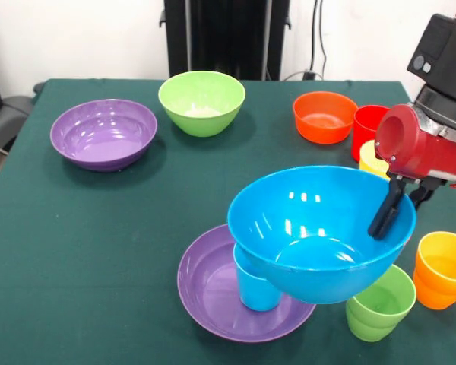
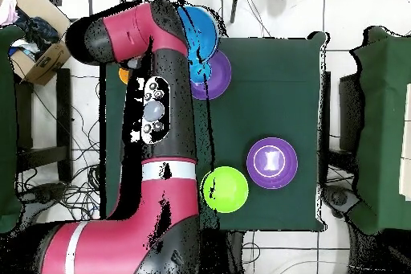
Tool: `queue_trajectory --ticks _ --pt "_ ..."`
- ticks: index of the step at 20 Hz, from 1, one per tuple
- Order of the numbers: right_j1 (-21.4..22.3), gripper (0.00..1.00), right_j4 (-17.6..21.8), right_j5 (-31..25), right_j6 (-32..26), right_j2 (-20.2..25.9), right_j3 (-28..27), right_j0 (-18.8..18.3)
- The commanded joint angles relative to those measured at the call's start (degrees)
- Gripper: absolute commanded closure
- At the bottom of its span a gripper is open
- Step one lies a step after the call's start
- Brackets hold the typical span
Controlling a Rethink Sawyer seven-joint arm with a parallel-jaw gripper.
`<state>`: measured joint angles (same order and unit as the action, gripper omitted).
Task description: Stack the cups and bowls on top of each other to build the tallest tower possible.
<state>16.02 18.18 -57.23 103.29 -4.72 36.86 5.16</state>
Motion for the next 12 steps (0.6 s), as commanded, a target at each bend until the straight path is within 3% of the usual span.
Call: queue_trajectory --ticks 1,8,12 --pt "-0.2 1.0 2.1 -6.0 -6.6 1.2 -1.7 -2.3" --pt "-0.5 1.0 2.8 -4.2 -7.0 -0.3 0.2 -2.7" --pt "0.9 1.0 2.6 -3.4 -7.5 -1.4 4.0 -3.1"
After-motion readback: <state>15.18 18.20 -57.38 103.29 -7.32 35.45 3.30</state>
